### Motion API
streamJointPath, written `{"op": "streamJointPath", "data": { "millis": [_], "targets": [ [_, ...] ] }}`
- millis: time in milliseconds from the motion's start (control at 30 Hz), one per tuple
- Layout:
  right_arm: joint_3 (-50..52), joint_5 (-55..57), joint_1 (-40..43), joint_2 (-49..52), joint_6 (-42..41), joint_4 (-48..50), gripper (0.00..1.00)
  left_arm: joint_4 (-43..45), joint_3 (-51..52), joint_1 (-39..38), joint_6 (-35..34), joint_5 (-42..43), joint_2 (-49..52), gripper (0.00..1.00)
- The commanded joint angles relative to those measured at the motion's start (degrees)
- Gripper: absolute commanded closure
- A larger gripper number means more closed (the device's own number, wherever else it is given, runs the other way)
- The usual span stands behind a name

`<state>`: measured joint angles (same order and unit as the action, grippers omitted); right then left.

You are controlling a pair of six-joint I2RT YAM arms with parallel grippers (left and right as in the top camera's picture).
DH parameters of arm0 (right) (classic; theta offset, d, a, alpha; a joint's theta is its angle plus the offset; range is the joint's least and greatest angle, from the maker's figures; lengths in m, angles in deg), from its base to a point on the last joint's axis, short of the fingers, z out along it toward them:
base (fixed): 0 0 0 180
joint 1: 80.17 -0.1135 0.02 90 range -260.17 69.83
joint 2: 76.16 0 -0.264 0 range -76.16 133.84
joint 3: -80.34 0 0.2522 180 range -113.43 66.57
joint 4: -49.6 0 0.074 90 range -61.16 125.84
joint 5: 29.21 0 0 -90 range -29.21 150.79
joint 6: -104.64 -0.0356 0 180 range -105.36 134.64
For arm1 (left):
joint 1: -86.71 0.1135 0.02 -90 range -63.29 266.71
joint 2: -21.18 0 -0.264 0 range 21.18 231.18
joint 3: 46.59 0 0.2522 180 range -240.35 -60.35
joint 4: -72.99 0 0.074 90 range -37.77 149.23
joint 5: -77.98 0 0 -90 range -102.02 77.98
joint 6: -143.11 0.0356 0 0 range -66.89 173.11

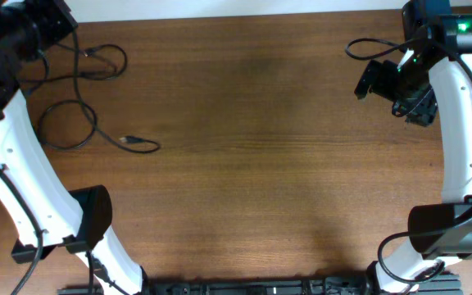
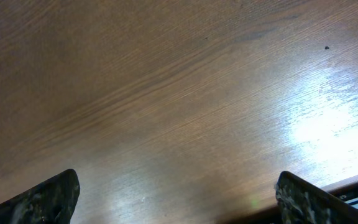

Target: Untangle cables

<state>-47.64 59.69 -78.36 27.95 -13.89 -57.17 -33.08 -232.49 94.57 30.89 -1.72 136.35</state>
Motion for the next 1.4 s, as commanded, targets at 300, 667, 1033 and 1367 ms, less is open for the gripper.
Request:
{"op": "streamJointPath", "data": {
  "millis": [300, 667, 1033, 1367],
  "targets": [
    [-0.3, 0.3, 0.1, -0.7, 0.0, 0.0, 0.02, 2.6, -0.5, 11.7, -11.6, -12.1, -5.8, 1.00],
    [-0.3, 0.3, 0.1, -0.7, 0.0, 0.0, 0.01, 0.1, -0.4, 27.3, -21.9, -18.3, -5.8, 1.00],
    [-0.3, 0.3, 0.1, -0.7, 0.0, 0.0, 0.02, 9.3, -0.4, 28.8, -8.1, 1.3, -1.9, 1.00],
    [-0.3, 0.3, 0.1, -0.7, 0.0, 0.0, 0.02, 13.5, -0.4, 28.7, 6.1, 24.8, 8.3, 1.00]
  ]
}}
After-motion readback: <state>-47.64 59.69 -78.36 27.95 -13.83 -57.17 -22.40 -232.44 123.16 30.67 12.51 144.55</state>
